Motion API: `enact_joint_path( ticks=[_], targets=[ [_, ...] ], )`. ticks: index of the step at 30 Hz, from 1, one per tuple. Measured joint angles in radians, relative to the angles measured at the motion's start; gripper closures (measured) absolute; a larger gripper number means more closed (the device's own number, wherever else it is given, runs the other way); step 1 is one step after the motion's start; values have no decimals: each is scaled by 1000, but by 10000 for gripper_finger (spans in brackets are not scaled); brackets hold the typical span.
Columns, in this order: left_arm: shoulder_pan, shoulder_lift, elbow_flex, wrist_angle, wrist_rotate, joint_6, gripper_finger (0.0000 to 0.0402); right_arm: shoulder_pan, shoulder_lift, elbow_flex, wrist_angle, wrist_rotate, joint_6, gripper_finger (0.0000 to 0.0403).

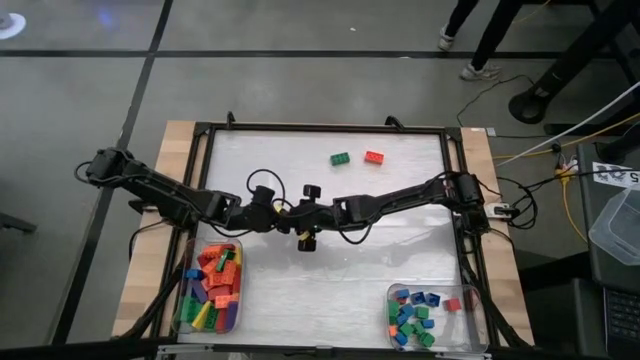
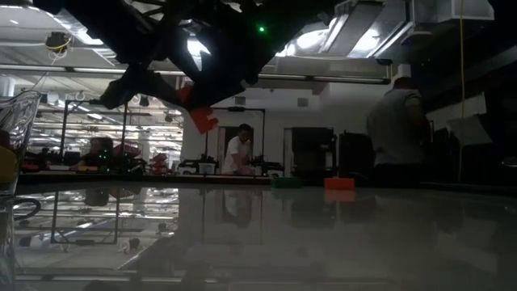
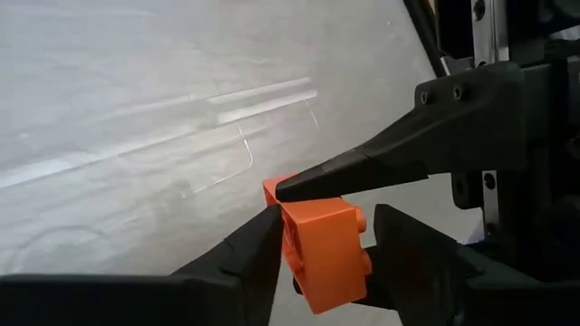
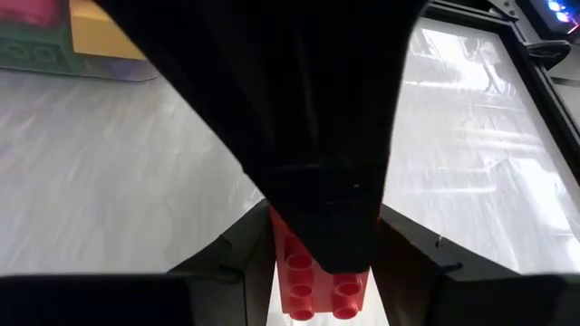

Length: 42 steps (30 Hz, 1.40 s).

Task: Sort blocks by size
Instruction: Put the large orange game piece into the left transparent bin

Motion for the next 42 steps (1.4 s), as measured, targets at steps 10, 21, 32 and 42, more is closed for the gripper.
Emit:
enact_joint_path(
  ticks=[10, 21, 32, 42],
  targets=[
    [2, 0, 2, -19, 42, -18, 327, 0, 1, 0, -2, -8, 3, 251],
    [1, -28, 1, -45, 59, 54, 324, 0, 1, 3, 12, -22, 34, 186],
    [3, -272, 0, -272, 368, 150, 322, -22, -47, 5, -84, 13, -161, 135],
    [-132, -546, 0, -599, 948, -37, 317, -200, -84, 5, -251, -5, -245, 135]
  ],
)
